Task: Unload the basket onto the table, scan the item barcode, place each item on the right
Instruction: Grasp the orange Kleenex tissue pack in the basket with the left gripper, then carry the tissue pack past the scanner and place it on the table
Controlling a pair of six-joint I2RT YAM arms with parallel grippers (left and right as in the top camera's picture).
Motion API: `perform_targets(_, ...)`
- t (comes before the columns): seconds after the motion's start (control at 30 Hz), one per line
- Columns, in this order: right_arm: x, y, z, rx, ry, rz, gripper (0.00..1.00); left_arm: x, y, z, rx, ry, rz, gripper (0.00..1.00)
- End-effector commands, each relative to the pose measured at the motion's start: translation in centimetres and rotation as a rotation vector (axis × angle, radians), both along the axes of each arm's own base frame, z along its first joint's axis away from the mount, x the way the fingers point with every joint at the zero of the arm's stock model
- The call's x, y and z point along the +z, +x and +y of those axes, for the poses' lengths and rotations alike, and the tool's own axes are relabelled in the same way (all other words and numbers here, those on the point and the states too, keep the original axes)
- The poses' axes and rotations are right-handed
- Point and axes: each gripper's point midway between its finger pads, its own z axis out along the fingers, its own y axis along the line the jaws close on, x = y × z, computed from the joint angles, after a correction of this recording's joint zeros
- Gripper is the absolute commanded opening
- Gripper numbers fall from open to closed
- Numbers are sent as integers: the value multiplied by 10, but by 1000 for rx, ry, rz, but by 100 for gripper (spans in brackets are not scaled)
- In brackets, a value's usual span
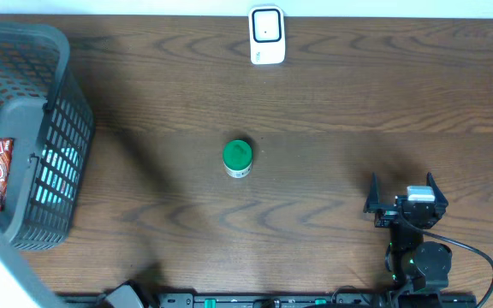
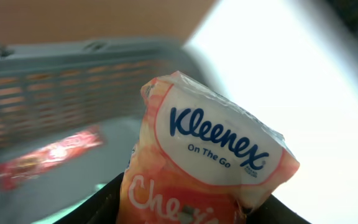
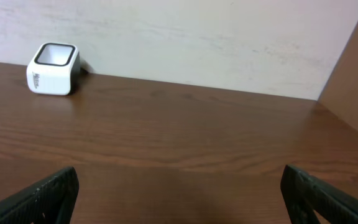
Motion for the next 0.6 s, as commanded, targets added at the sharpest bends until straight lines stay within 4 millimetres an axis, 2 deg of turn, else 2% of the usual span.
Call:
perform_targets(0.0, 0, 0, -4, -19, 10, 0, 99, 16, 5, -61, -181, -118, -106, 52)
perform_targets(0.1, 0, 0, -4, -19, 10, 0, 99, 19, 0, -117, -317, -181, -109, 52)
perform_targets(0.2, 0, 0, -4, -19, 10, 0, 99, 1, -2, -176, -470, -253, -31, 52)
perform_targets(0.37, 0, 0, -4, -19, 10, 0, 99, -48, 6, -275, -720, -319, 160, 52)
perform_targets(0.47, 0, 0, -4, -19, 10, 0, 99, -83, 14, -327, -807, -294, 263, 52)
perform_targets(0.57, 0, 0, -4, -19, 10, 0, 99, -120, 23, -389, -927, -245, 356, 52)
